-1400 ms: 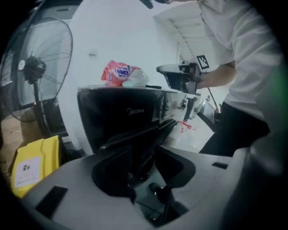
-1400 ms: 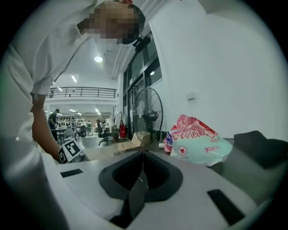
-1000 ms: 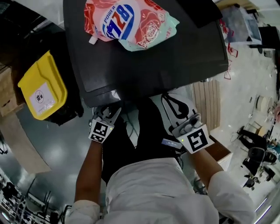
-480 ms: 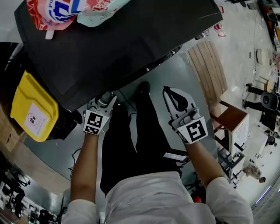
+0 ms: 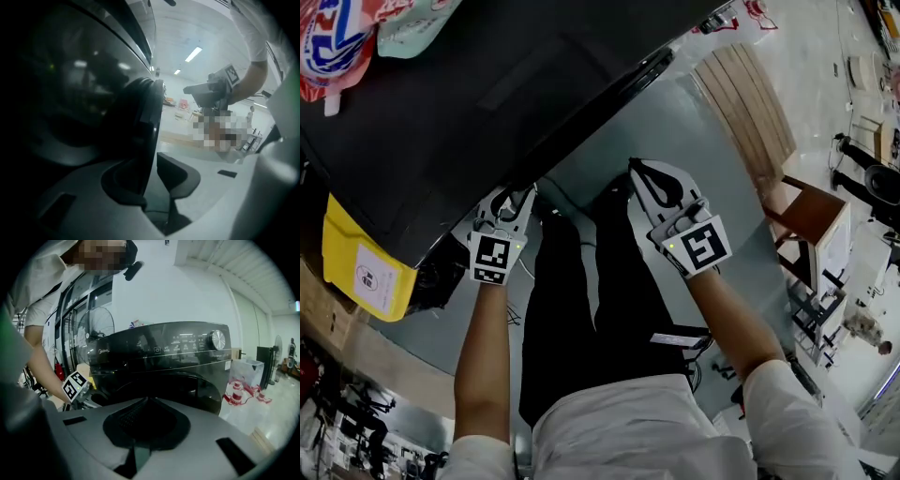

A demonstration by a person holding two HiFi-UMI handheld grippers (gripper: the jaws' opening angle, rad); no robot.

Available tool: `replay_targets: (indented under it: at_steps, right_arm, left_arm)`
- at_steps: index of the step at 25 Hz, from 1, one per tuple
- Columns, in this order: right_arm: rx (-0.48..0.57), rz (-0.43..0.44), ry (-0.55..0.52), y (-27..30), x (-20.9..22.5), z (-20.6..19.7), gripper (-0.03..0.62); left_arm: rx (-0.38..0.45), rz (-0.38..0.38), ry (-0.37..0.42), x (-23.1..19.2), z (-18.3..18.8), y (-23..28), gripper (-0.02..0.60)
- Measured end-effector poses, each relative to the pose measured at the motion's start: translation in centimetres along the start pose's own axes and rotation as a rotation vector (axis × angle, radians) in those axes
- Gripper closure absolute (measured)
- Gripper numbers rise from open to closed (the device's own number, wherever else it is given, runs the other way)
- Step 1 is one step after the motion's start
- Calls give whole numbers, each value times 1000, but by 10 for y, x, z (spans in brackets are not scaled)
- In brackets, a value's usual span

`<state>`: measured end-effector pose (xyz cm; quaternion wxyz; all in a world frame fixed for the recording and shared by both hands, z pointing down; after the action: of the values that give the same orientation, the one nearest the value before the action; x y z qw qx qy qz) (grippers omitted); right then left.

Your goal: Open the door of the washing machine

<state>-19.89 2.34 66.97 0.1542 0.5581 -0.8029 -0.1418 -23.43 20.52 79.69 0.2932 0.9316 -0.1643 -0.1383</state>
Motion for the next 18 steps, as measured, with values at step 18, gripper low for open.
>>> replay_targets:
  at_steps: [18]
  right_arm:
    - [-20,-137,68,-76,10,-33,563]
  left_arm:
    - [-30,95,-66,-9,3,-9,499]
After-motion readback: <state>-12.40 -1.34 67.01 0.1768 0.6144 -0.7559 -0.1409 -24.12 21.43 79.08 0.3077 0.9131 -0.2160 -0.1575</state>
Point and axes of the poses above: the fingertips, and each gripper's own axes: y forward along the fingers, x to its right, z out of its top, the point moved 1 cm from there along -y, backward along the fingers, and after that the axes turned 1 degree about -z, right-handed, at the moved point
